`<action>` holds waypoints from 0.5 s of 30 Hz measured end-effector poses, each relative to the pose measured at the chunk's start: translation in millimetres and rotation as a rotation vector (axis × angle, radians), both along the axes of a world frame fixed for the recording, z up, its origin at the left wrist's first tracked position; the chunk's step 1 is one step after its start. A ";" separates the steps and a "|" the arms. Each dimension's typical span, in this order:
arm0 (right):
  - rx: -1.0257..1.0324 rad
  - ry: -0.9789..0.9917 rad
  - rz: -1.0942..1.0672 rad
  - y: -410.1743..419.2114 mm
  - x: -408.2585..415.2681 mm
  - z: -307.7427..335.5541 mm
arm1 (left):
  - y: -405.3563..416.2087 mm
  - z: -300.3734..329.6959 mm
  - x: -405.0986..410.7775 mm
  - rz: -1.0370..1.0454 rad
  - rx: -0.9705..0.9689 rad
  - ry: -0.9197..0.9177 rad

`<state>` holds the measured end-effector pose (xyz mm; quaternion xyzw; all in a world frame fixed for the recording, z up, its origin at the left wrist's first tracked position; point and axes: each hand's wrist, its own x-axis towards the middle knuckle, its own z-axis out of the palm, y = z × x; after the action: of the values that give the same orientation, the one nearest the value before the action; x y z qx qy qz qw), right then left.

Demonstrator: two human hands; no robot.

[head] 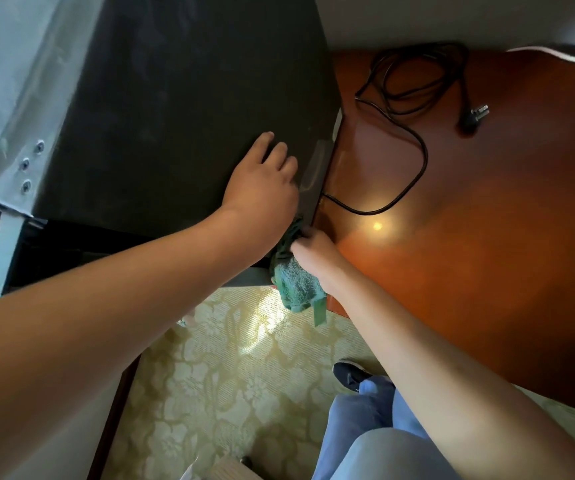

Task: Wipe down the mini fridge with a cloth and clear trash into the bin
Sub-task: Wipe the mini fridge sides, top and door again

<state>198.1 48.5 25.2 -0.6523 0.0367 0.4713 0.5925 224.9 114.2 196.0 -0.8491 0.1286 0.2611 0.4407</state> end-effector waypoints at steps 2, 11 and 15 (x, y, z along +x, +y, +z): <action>0.089 -0.143 -0.091 1.9 7.4 6.5 | -0.2 0.1 0.3 -0.005 0.020 -0.001; -0.025 0.003 0.086 -5.0 0.5 -6.0 | -7.1 -1.8 -1.2 0.026 0.053 0.051; 0.160 -0.175 -0.103 2.2 23.0 10.3 | -12.6 -4.2 0.6 0.048 0.035 0.050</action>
<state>221.1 50.7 35.5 -0.6387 -0.0194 0.3831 0.6670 225.4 101.6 191.7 -0.8374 0.1147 0.2948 0.4458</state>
